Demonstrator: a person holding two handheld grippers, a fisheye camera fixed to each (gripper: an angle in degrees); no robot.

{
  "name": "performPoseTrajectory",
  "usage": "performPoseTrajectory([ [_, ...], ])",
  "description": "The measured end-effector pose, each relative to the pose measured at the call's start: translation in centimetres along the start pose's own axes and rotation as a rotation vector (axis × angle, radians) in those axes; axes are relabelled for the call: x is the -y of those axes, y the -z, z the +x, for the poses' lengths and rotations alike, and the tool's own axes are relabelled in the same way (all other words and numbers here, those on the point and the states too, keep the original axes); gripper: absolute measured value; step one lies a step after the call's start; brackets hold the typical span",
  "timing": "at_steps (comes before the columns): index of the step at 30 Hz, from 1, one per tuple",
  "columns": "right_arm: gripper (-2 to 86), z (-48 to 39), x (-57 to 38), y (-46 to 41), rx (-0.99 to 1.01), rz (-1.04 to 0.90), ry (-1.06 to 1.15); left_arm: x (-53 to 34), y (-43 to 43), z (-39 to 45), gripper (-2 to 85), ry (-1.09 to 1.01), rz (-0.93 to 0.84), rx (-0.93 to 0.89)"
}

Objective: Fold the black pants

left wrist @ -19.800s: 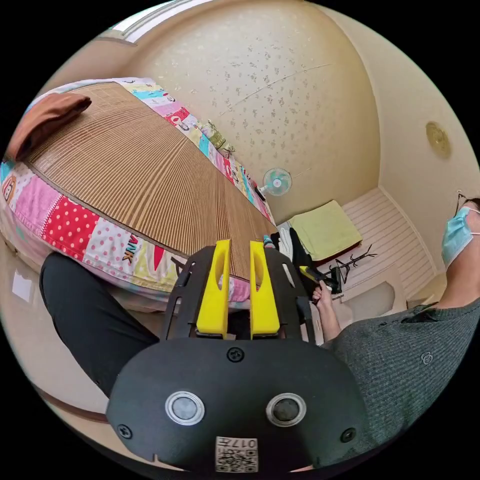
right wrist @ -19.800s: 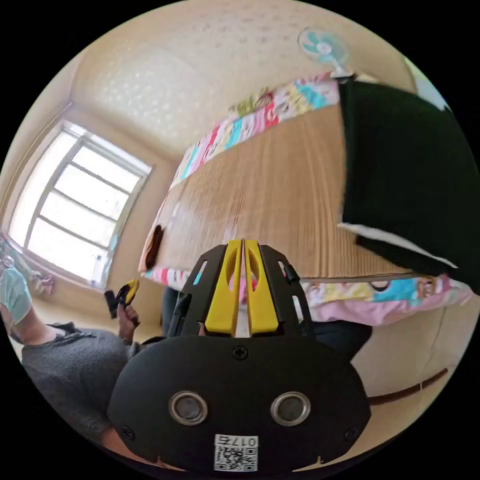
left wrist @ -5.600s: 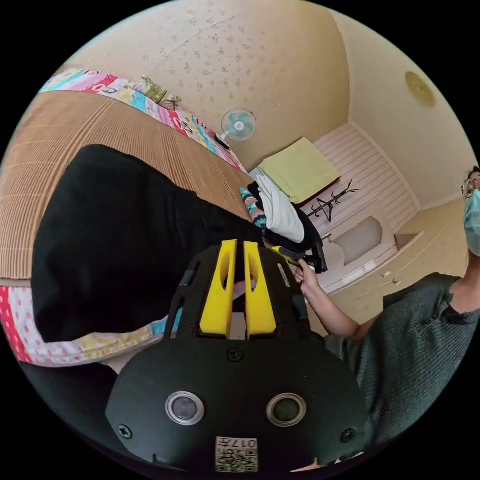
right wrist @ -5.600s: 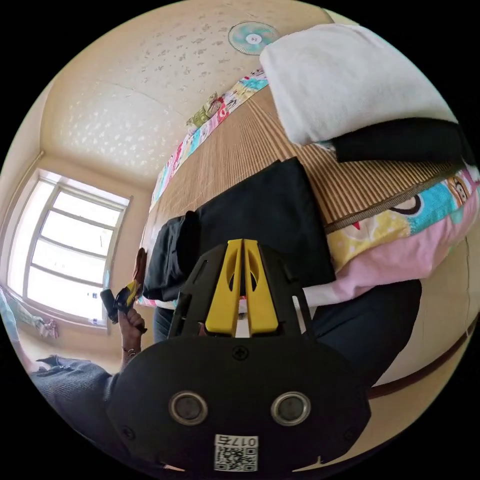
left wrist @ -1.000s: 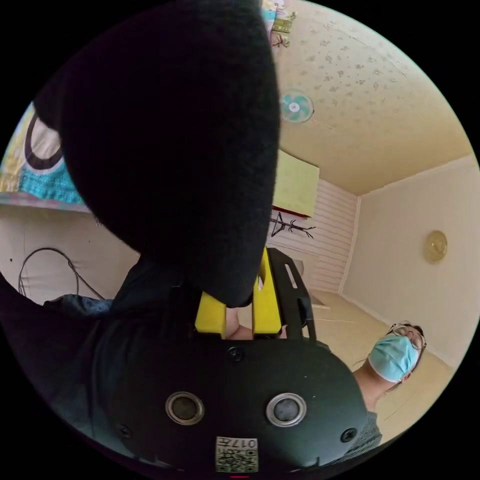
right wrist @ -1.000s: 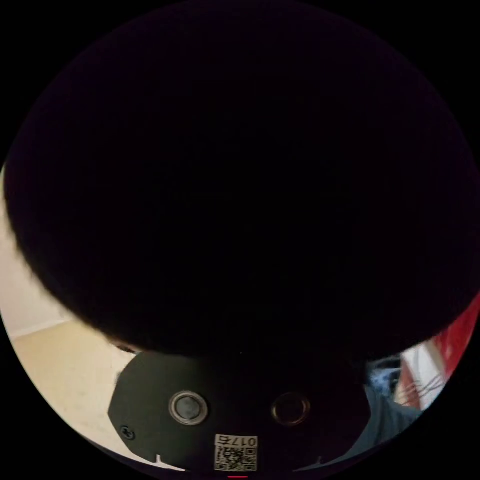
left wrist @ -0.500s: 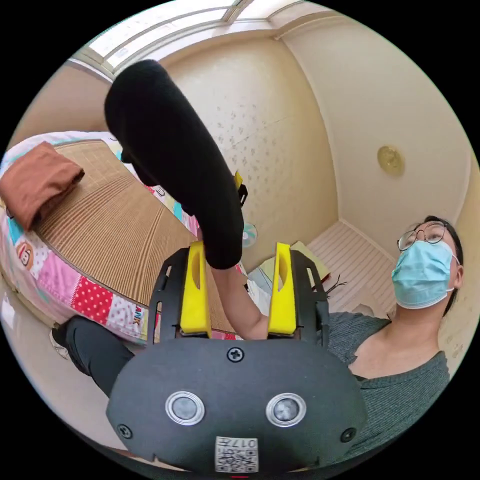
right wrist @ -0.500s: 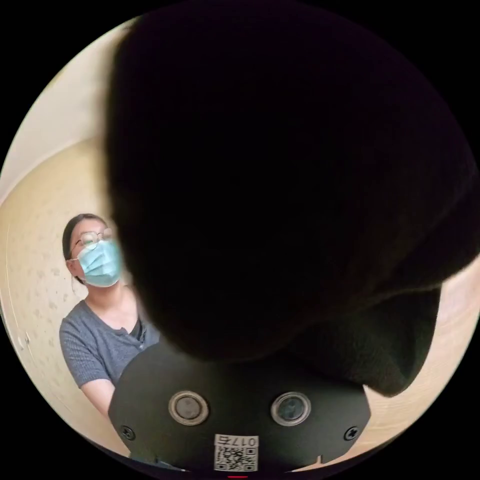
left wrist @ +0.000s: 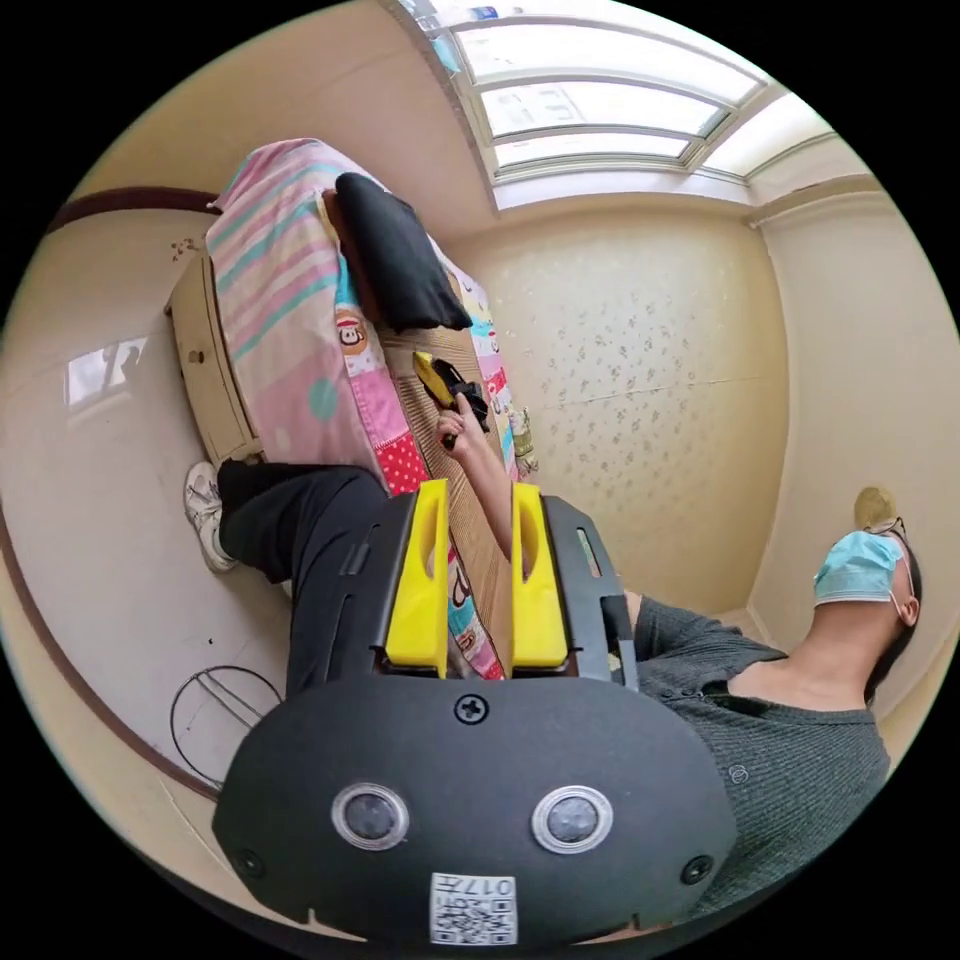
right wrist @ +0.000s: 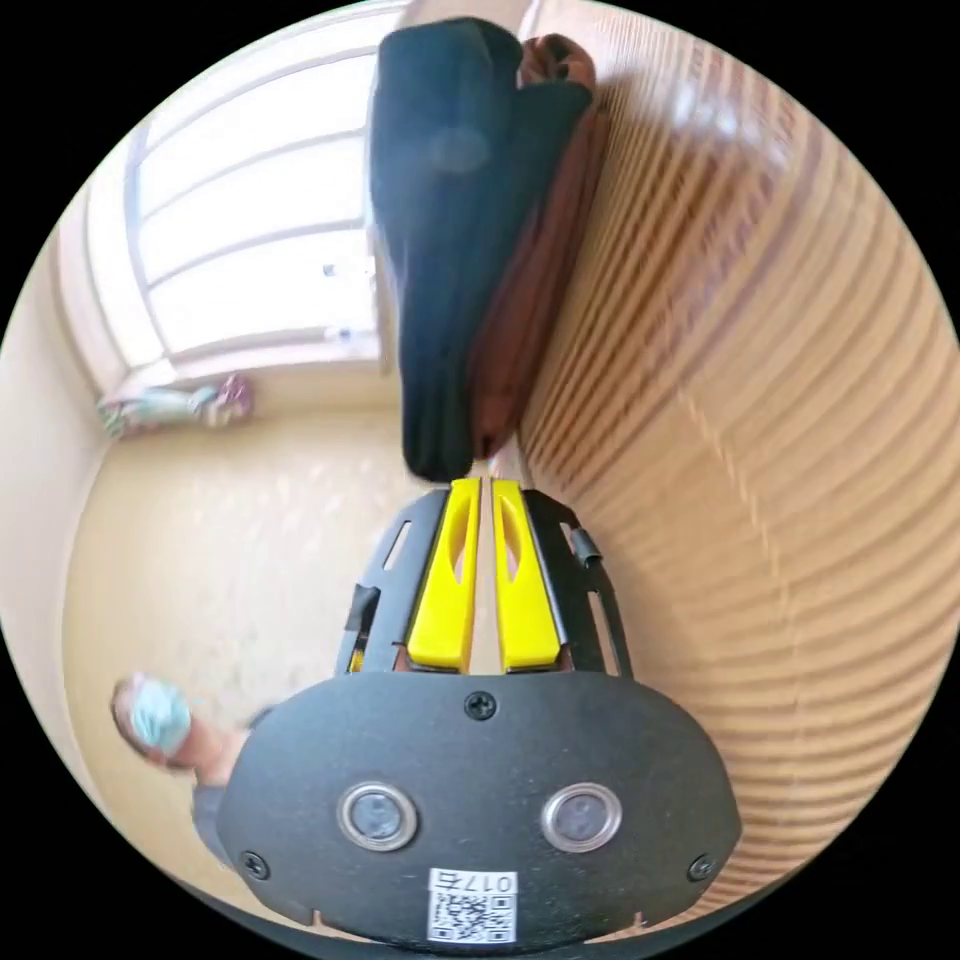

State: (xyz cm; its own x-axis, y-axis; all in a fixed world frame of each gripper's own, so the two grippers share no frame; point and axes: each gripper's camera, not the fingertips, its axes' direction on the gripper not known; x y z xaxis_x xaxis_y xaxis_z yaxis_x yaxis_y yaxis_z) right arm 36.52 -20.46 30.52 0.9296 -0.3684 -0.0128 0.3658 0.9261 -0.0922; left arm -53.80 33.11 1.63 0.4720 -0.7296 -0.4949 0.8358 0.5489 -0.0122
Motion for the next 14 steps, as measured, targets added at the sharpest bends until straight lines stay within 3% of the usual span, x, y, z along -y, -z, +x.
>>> performPoseTrajectory([
  [3,1.4,-1.8,-11.1,0.8,0.062,-0.115,0.13,1.3,-0.7,-0.3,7.0,-0.034,0.042,-0.054],
  [6,0.8,-4.6,-23.6,5.0,-0.01,-0.037,0.148,3.5,-4.1,2.7,5.2,-0.149,-0.071,0.022],
  [8,0.7,-6.4,-31.3,9.0,-0.13,0.09,0.096,4.0,-6.9,5.2,5.1,-0.224,-0.117,0.07],
  [10,0.7,-9.7,-41.9,14.5,-0.351,0.346,-0.029,4.0,-10.1,7.6,5.0,-0.293,-0.159,0.068],
  [14,1.3,-17.5,-56.4,19.5,-0.78,0.755,-0.238,2.1,-18.6,12.0,3.3,-0.371,-0.299,-0.041],
])
